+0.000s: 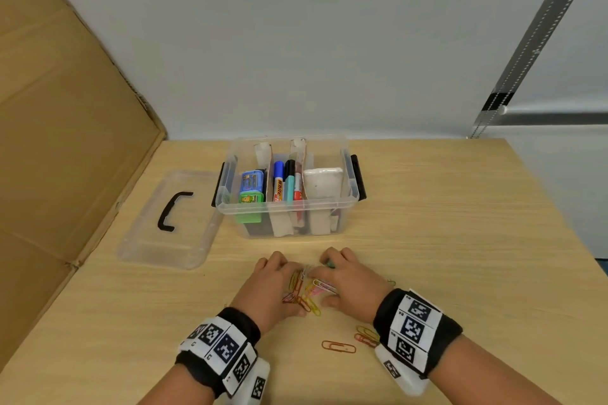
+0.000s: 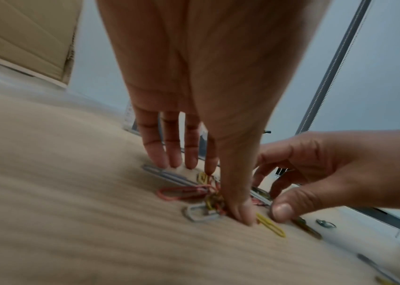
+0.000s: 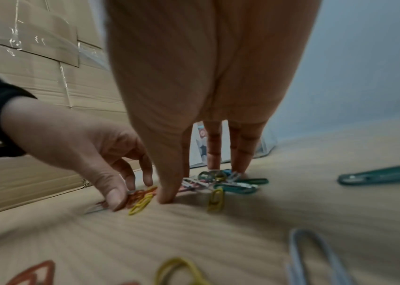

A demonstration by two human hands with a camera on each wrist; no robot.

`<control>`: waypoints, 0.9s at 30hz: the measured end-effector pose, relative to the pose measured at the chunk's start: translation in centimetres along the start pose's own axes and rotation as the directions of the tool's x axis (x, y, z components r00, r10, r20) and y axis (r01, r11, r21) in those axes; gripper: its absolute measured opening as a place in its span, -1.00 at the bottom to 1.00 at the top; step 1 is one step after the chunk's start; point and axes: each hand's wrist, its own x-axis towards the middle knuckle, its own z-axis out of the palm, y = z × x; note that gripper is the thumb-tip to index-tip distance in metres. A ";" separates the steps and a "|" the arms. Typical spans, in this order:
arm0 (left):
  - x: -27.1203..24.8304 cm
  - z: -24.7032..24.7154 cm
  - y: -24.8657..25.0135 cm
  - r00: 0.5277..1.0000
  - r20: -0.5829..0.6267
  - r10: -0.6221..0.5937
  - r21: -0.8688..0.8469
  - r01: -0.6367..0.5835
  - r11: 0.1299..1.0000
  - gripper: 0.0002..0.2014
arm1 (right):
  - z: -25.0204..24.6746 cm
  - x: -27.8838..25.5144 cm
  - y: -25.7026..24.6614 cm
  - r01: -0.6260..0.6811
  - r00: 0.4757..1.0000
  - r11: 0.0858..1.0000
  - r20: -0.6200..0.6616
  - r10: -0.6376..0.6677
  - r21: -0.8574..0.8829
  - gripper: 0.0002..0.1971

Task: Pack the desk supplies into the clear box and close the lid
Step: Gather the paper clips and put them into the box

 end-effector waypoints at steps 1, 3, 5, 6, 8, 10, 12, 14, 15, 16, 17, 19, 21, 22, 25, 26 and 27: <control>0.0 0.1 0.0 1.000 -0.016 0.007 -0.044 -0.008 0.999 -0.31 | 0.0 0.0 -0.1 0.016 1.000 1.000 -0.025 -0.016 0.004 -0.50; 0.1 0.2 0.0 0.999 -0.036 0.017 -0.109 -0.021 0.994 -0.48 | 0.0 0.0 -0.3 0.026 0.998 0.999 -0.052 -0.024 0.027 -0.62; 0.1 0.3 0.1 0.998 -0.058 0.024 -0.134 -0.031 0.991 -0.64 | -0.1 0.0 -0.4 0.020 0.999 0.999 -0.050 -0.017 0.046 -0.69; 0.2 0.3 0.2 0.997 -0.073 0.026 -0.138 -0.036 0.990 -0.69 | -0.1 0.1 -0.5 0.012 0.999 0.999 -0.044 -0.010 0.049 -0.70; 0.4 0.4 0.3 0.995 -0.099 0.025 -0.135 -0.038 0.990 -0.73 | -0.3 0.2 -0.7 -0.011 1.000 1.000 -0.025 0.012 0.029 -0.70; 0.6 0.4 0.3 0.995 -0.097 0.011 -0.136 -0.024 0.990 -0.75 | -0.5 0.3 -0.9 -0.040 0.999 0.999 -0.012 0.040 -0.006 -0.70; 0.8 0.3 0.3 0.997 -0.077 -0.013 -0.167 0.000 0.986 -0.79 | -0.5 0.4 -1.1 -0.063 0.998 0.997 -0.008 0.063 -0.037 -0.71; 1.1 0.1 0.0 0.998 -0.038 -0.048 -0.249 0.038 0.968 -0.84 | -0.7 0.6 -1.1 -0.078 0.997 0.996 -0.013 0.078 -0.047 -0.72; 1.3 0.0 -0.2 0.998 -0.014 -0.066 -0.302 0.059 0.951 -0.86 | -0.8 0.6 -1.0 -0.084 0.996 0.996 -0.018 0.083 -0.035 -0.73; 1.4 0.0 -0.4 0.997 0.004 -0.075 -0.352 0.072 0.933 -0.88 | -0.9 0.6 -0.8 -0.090 0.996 0.996 -0.023 0.090 -0.012 -0.74; 1.5 -0.1 -0.6 0.997 0.017 -0.078 -0.389 0.079 0.918 -0.88 | -1.0 0.6 -0.6 -0.095 0.995 0.995 -0.030 0.096 0.015 -0.76; 1.6 -0.2 -1.0 0.997 0.028 -0.077 -0.440 0.081 0.894 -0.87 | -1.1 0.4 0.0 -0.112 0.992 0.991 -0.049 0.116 0.070 -0.78; 1.5 -0.2 -1.4 0.996 0.023 -0.081 -0.478 0.082 0.875 -0.87 | -1.2 0.1 0.5 -0.135 0.987 0.982 -0.069 0.145 0.130 -0.81; 1.4 -0.3 -1.5 0.996 0.014 -0.083 -0.492 0.079 0.867 -0.87 | -1.3 -0.1 0.8 -0.144 0.984 0.976 -0.080 0.158 0.165 -0.83; 1.2 -0.8 -1.8 0.996 -0.027 -0.088 -0.540 0.060 0.839 -0.86 | -1.9 -0.5 1.4 -0.153 0.975 0.941 -0.110 0.194 0.301 -0.94; 1.2 -1.2 -1.7 0.995 -0.042 -0.086 -0.562 0.048 0.826 -0.86 | -2.3 -0.7 1.5 -0.154 0.971 0.925 -0.119 0.207 0.347 -0.96; 1.0 -1.5 -1.7 0.995 -0.055 -0.084 -0.584 0.036 0.811 -0.86 | -2.7 -0.9 1.7 -0.152 0.968 0.909 -0.128 0.216 0.387 -0.96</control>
